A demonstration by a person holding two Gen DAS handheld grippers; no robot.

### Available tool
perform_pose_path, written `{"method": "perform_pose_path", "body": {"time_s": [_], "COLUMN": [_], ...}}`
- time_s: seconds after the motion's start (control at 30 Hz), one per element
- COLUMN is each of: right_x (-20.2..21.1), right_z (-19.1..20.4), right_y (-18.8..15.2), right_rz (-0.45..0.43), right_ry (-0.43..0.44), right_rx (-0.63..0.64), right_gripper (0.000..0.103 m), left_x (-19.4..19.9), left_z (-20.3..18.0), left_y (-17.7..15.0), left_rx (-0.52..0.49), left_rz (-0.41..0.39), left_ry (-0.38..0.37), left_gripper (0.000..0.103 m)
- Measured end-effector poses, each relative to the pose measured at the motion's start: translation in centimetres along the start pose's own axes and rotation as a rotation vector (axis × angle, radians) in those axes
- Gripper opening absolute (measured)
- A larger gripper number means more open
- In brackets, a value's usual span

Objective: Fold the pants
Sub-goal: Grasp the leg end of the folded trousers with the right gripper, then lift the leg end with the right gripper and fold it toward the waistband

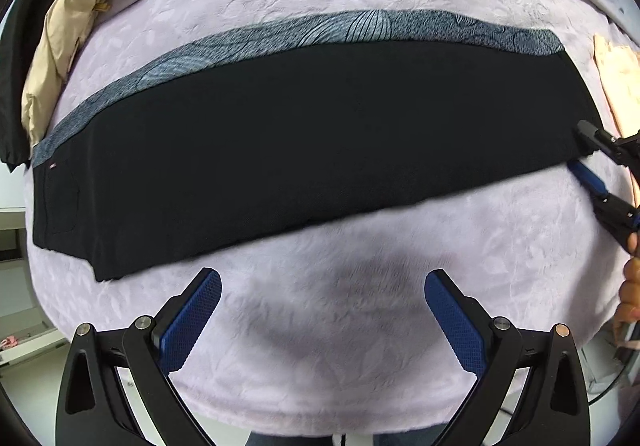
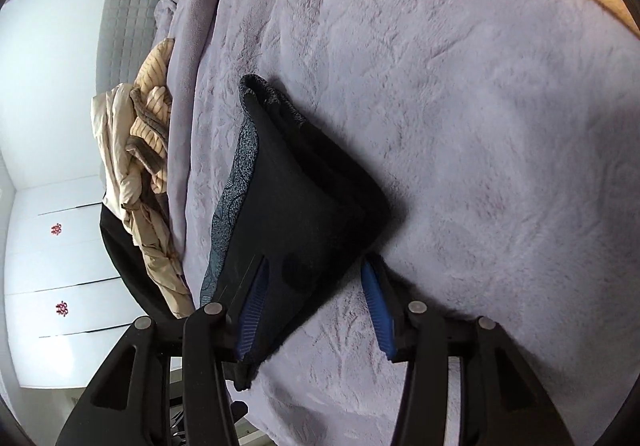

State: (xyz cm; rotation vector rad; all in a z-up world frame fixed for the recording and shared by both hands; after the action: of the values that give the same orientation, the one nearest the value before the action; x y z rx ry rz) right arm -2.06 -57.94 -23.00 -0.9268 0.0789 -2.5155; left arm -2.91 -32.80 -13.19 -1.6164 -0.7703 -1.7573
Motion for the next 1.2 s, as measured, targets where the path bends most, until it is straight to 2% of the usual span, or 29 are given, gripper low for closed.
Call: {"method": "perform_pose_path", "body": {"time_s": [0.23, 0.3, 0.33, 0.4, 0.47, 0.53, 0.6, 0.7, 0.77, 0.93, 1.07, 1.13, 1.2], "right_x": [-2.5, -3.1, -2.9, -2.2, -1.6, -1.1, -0.9, -1.1, -1.2, -0.1, 0.3, -0.1, -0.4], "right_z": [2.9, 3.5, 3.9, 4.8, 6.0, 6.9, 7.4, 8.0, 8.4, 10.6, 13.2, 14.6, 16.4], "right_y": [0.4, 0.5, 0.4, 0.0, -0.5, -0.9, -1.2, -1.5, -1.3, -2.1, -4.3, -5.6, -7.3], "right_rz": [-0.052, -0.048, -0.047, -0.052, -0.049, -0.045, -0.045, -0.041, -0.052, -0.073, -0.095, -0.095, -0.114], "right_ry": [0.009, -0.002, 0.02, 0.052, 0.066, 0.073, 0.07, 0.072, 0.067, 0.058, 0.044, 0.024, -0.004], "right_rx": [0.092, 0.086, 0.081, 0.093, 0.139, 0.182, 0.217, 0.248, 0.26, 0.329, 0.424, 0.472, 0.541], "right_gripper": [0.055, 0.027, 0.014, 0.014, 0.013, 0.013, 0.013, 0.013, 0.013, 0.013, 0.013, 0.013, 0.013], "left_x": [-2.0, -1.4, -0.9, 0.1, -0.2, -1.7, -3.6, -6.5, -5.9, -2.8, -3.9, -4.5, -4.1], "left_z": [-0.2, 0.3, 0.7, 1.8, 2.4, 2.9, 2.9, 1.3, 1.0, 2.5, 1.4, 0.5, 0.7], "left_y": [2.4, 3.6, 4.6, 6.7, 8.6, 11.1, 13.2, 14.9, 14.6, 10.6, 7.0, 6.1, 5.5], "left_rx": [0.012, 0.027, 0.039, 0.065, 0.064, 0.072, 0.096, 0.042, -0.001, 0.001, -0.071, -0.11, -0.133], "left_rz": [-0.012, -0.047, -0.073, -0.149, -0.191, -0.218, -0.245, -0.261, -0.284, -0.281, -0.257, -0.273, -0.261], "left_ry": [0.01, 0.018, 0.019, 0.027, 0.053, 0.095, 0.096, 0.174, 0.21, 0.072, 0.023, 0.026, -0.015], "left_gripper": [0.1, 0.078, 0.078, 0.078, 0.078, 0.078, 0.078, 0.079, 0.079, 0.079, 0.08, 0.08, 0.081]}}
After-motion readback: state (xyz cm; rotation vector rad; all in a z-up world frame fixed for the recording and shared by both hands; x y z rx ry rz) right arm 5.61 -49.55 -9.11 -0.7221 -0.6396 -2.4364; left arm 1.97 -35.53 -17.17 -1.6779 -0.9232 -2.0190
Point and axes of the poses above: each gripper's, at about its wrist camera, not at the fingertips, and x roughly against the way its jaws point, z to its left, y to its top, the point moved 7 cm from there along -x, roughly the way its jaws point, and after that the axes turned 5 degrees about -x, right-handed, at the moved point
